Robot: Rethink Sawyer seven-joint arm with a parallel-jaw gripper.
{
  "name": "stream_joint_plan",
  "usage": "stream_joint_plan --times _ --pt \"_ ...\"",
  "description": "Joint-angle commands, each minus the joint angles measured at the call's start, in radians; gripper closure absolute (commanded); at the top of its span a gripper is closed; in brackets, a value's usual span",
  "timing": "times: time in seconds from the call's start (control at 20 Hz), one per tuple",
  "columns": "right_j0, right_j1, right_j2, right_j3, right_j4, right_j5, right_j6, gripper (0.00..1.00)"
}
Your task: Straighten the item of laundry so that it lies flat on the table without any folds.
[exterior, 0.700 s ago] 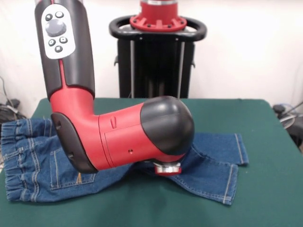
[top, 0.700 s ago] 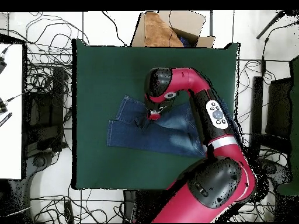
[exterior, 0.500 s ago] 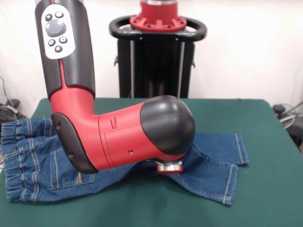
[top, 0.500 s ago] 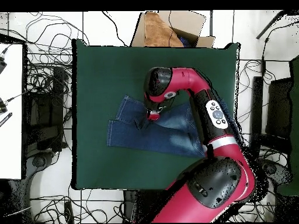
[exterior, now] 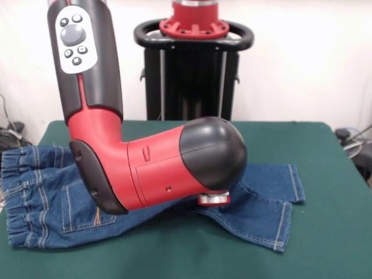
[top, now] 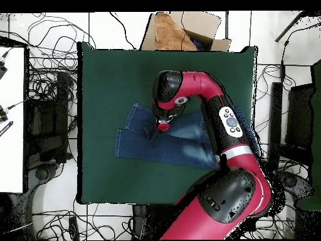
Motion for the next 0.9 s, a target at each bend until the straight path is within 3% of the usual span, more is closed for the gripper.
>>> stream_joint_plan --times 0.05,0.45,0.9 --pt "0.043 -0.006 -0.060 -0.100 0.007 0.078 -0.086 1.00" --pt "0.062 -0.015 -0.059 -0.176 -0.056 0.091 -0.175 1.00" --pt "0.121 0.058 -0.045 -0.384 -0.127 0.152 -0.243 1.00"
